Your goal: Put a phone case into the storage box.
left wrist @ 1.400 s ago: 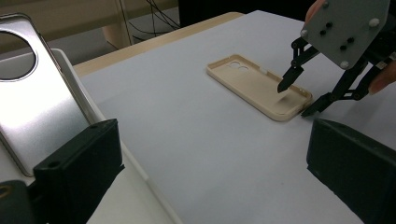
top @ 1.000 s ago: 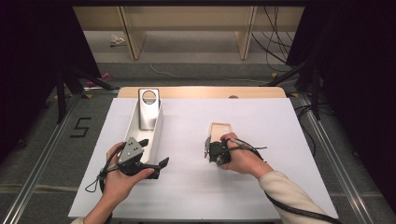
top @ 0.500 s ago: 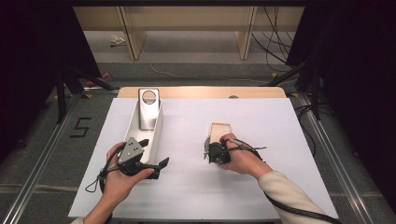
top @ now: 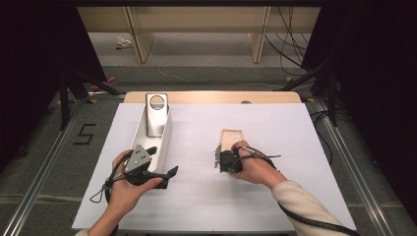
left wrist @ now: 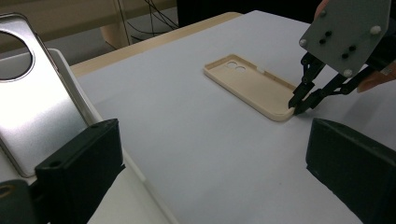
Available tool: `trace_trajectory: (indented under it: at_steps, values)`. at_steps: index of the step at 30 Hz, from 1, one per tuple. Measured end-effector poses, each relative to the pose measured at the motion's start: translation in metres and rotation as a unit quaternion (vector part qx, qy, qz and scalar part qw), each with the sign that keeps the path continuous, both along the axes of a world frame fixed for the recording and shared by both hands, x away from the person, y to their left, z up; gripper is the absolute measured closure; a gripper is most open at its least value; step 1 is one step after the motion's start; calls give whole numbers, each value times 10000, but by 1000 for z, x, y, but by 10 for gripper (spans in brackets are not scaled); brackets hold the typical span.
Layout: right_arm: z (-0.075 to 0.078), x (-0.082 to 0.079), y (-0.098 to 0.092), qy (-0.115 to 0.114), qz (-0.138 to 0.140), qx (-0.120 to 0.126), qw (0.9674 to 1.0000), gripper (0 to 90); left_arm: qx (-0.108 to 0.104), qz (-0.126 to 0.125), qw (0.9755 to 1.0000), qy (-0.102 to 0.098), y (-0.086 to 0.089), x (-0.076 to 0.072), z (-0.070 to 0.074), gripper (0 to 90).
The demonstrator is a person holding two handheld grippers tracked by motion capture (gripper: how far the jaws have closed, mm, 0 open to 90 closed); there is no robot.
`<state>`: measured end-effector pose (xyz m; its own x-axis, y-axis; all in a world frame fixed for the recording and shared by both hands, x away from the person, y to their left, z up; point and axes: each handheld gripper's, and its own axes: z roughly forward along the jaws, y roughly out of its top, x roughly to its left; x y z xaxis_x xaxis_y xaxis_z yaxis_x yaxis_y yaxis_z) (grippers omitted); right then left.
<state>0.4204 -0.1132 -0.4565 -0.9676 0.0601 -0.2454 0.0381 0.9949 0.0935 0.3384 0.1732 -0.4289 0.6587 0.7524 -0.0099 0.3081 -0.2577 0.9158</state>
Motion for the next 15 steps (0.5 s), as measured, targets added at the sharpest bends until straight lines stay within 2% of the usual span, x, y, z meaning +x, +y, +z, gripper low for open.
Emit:
trace_trajectory:
  at_steps: [8, 9, 12, 14, 15]
  values:
    - [2, -1, 0, -34, 16, 11, 10000, 852, -2, -6, 10000, -2, 0, 0, 0, 30]
    - [1, -2, -1, -68, 1, 97, 9999, 852, -2, -5, 10000, 0, 0, 0, 0, 30]
    - [2, -2, -2, -87, -2, 93, 9999, 854, -1, -6, 10000, -1, 0, 0, 0, 30]
    - [3, -2, -3, -115, 31, 185, 9998, 855, 4, -16, 10000, -6, 0, 0, 0, 30]
    - [4, -2, -3, -91, 5, 137, 9999, 856, 3, -9, 10000, -1, 0, 0, 0, 30]
